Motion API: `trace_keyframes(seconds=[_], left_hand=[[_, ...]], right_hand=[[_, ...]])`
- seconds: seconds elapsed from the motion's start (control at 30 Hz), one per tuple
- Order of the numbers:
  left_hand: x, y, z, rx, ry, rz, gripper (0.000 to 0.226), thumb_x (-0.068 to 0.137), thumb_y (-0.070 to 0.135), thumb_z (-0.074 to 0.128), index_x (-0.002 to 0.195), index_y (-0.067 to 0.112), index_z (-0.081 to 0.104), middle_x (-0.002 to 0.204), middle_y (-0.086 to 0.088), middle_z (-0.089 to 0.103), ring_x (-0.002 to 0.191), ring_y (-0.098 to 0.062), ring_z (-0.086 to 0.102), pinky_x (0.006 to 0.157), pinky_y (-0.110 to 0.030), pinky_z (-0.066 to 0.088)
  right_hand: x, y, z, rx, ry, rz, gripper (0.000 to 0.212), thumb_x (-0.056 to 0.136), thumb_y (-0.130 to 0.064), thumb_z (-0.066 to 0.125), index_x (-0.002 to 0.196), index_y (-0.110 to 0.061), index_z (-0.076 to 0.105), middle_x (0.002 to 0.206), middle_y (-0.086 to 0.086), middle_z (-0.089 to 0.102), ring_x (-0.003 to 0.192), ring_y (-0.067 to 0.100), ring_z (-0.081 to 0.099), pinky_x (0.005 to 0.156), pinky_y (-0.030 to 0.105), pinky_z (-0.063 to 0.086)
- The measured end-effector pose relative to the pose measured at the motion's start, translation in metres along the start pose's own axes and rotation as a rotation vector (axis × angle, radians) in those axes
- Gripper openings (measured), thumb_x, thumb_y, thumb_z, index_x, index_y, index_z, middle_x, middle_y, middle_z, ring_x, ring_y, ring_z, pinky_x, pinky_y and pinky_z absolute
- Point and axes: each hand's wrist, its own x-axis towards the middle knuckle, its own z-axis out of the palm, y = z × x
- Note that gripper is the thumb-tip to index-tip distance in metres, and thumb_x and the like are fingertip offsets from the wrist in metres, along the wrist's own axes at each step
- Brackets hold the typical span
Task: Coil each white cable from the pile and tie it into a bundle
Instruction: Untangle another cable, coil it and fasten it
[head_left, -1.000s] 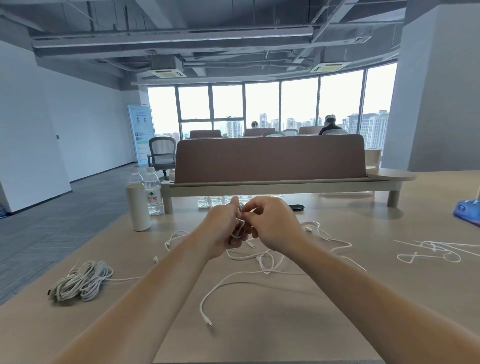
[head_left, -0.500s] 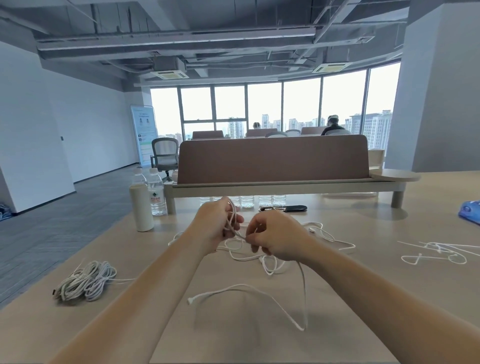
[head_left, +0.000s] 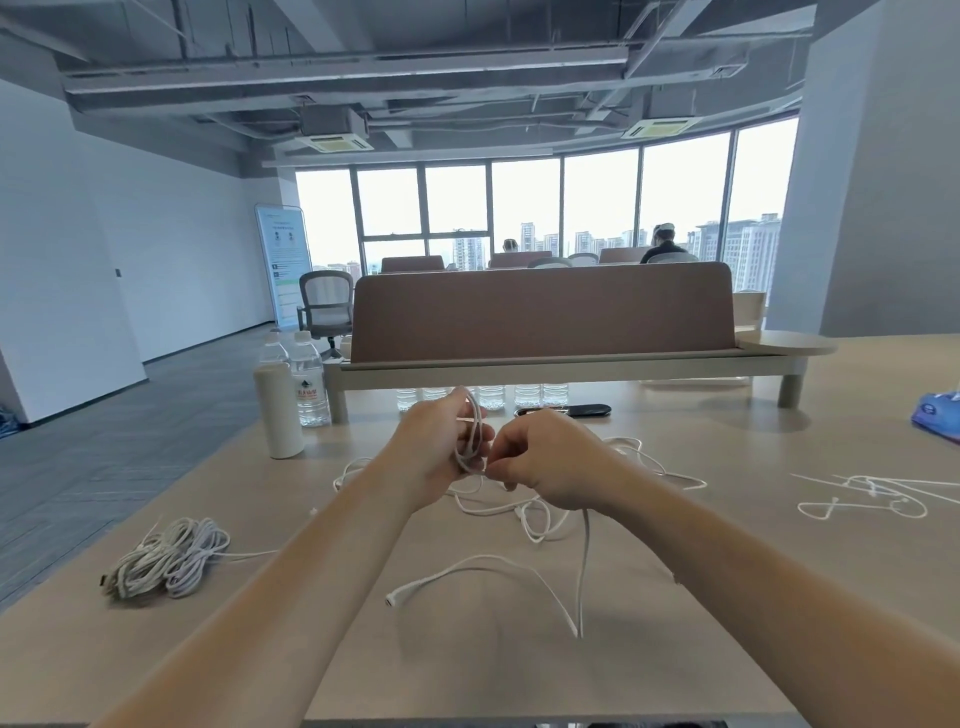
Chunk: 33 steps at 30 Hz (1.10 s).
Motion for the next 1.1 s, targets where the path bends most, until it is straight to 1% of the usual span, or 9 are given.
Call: trace_keyframes(seconds=[0.13, 0.27, 0.43, 0.53, 0.6, 0.73, 0.83, 0.97, 1.1], left_hand=[[0.0, 0.001, -0.004, -0.043, -0.013, -0.004, 0.038, 0.108, 0.034, 0.037, 0.1, 0.004, 0.059, 0.067, -0.011, 0.059, 0.051, -0.021, 0.048, 0.052, -0.026, 0.039], [0.001, 0.007, -0.009, -0.088, -0.002, -0.01, 0.036, 0.107, 0.03, 0.039, 0.087, 0.006, 0.057, 0.061, -0.007, 0.053, 0.045, -0.016, 0.039, 0.045, -0.021, 0.03], [-0.004, 0.009, -0.012, 0.008, -0.039, -0.02, 0.036, 0.107, 0.03, 0.04, 0.09, 0.005, 0.058, 0.065, -0.009, 0.055, 0.049, -0.017, 0.043, 0.05, -0.023, 0.033], [-0.006, 0.004, -0.006, 0.084, -0.086, -0.031, 0.039, 0.107, 0.034, 0.041, 0.096, 0.003, 0.061, 0.071, -0.013, 0.06, 0.056, -0.023, 0.052, 0.059, -0.029, 0.039], [-0.007, 0.003, -0.003, 0.141, -0.117, -0.034, 0.04, 0.107, 0.036, 0.041, 0.098, 0.001, 0.06, 0.074, -0.016, 0.064, 0.061, -0.027, 0.059, 0.061, -0.031, 0.042], [-0.01, 0.002, -0.001, 0.257, -0.218, -0.072, 0.046, 0.108, 0.038, 0.034, 0.105, -0.001, 0.059, 0.092, -0.023, 0.073, 0.072, -0.032, 0.068, 0.06, -0.032, 0.039], [-0.015, 0.003, 0.0, 0.278, -0.286, -0.102, 0.049, 0.109, 0.036, 0.032, 0.11, -0.005, 0.059, 0.094, -0.024, 0.072, 0.078, -0.034, 0.069, 0.063, -0.031, 0.049], [-0.018, 0.001, 0.001, 0.28, -0.3, -0.098, 0.05, 0.109, 0.033, 0.037, 0.12, -0.011, 0.056, 0.087, -0.022, 0.071, 0.07, -0.033, 0.068, 0.061, -0.032, 0.056], [-0.019, 0.001, -0.001, 0.29, -0.287, -0.085, 0.045, 0.108, 0.035, 0.038, 0.107, -0.003, 0.062, 0.084, -0.018, 0.07, 0.061, -0.025, 0.064, 0.055, -0.028, 0.052]], right_hand=[[-0.001, 0.004, 0.005, 0.125, 0.045, 0.026, 0.016, 0.086, -0.027, 0.076, 0.075, -0.023, 0.065, 0.064, -0.007, 0.068, 0.056, 0.009, 0.054, 0.064, 0.03, 0.046], [-0.009, 0.014, -0.001, 0.355, -0.143, 0.121, 0.015, 0.087, -0.018, 0.077, 0.093, -0.009, 0.068, 0.069, 0.007, 0.066, 0.058, 0.016, 0.054, 0.059, 0.028, 0.045], [-0.006, 0.031, -0.016, 0.546, -0.183, 0.288, 0.011, 0.092, -0.012, 0.07, 0.084, -0.009, 0.063, 0.062, 0.006, 0.059, 0.051, 0.016, 0.052, 0.048, 0.022, 0.044], [0.002, 0.035, -0.019, 0.526, -0.045, 0.292, 0.015, 0.091, -0.011, 0.072, 0.08, -0.01, 0.062, 0.057, 0.005, 0.055, 0.041, 0.012, 0.04, 0.04, 0.02, 0.028], [0.006, 0.032, -0.018, 0.515, 0.019, 0.265, 0.016, 0.089, -0.011, 0.073, 0.078, -0.009, 0.062, 0.058, 0.006, 0.054, 0.041, 0.012, 0.038, 0.04, 0.02, 0.025], [0.009, 0.027, -0.014, 0.387, 0.122, 0.223, 0.023, 0.086, -0.015, 0.077, 0.068, -0.013, 0.062, 0.055, 0.001, 0.056, 0.042, 0.01, 0.04, 0.042, 0.02, 0.031], [0.01, 0.022, -0.01, 0.201, 0.192, 0.17, 0.022, 0.083, -0.022, 0.079, 0.067, -0.017, 0.063, 0.06, -0.004, 0.06, 0.054, 0.011, 0.05, 0.054, 0.024, 0.039], [0.011, 0.015, -0.007, 0.007, 0.196, 0.122, 0.022, 0.083, -0.023, 0.076, 0.067, -0.02, 0.062, 0.072, -0.002, 0.063, 0.065, 0.012, 0.051, 0.058, 0.026, 0.039], [0.011, 0.013, -0.007, -0.077, 0.17, 0.121, 0.028, 0.082, -0.018, 0.073, 0.061, -0.021, 0.055, 0.069, -0.001, 0.061, 0.066, 0.017, 0.051, 0.059, 0.029, 0.039]])
